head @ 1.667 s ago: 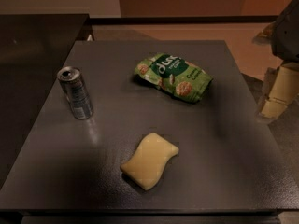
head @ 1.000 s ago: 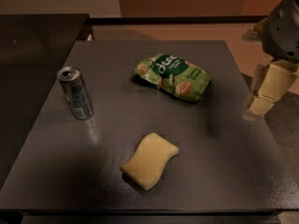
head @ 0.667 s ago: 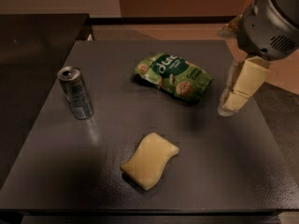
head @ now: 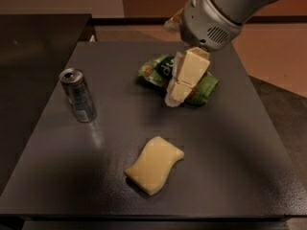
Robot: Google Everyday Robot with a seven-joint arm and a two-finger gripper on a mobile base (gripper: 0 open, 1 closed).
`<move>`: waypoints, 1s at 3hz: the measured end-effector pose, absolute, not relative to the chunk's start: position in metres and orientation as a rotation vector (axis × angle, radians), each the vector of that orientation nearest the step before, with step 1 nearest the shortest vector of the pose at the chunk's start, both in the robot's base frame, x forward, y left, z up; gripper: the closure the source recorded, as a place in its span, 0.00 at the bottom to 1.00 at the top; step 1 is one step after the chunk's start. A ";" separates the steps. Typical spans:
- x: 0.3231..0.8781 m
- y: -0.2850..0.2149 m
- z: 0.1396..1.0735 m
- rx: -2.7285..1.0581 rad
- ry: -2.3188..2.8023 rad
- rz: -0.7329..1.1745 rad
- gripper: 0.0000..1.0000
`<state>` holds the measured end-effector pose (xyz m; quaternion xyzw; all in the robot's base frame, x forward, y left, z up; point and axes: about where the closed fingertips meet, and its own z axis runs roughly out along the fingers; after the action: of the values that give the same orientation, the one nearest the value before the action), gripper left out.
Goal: Move redbull can near green rice chip bag
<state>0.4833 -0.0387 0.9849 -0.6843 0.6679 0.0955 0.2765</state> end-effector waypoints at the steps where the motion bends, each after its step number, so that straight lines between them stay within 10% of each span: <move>1: 0.496 0.011 0.985 -1.877 1.711 0.336 0.00; 3: 0.499 0.097 0.959 -2.035 1.598 0.453 0.00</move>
Offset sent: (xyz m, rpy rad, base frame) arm 0.0237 0.1505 -0.0207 0.0643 0.0687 0.2759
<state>0.4989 0.0969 0.9594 -0.7493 0.5882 0.1666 0.2545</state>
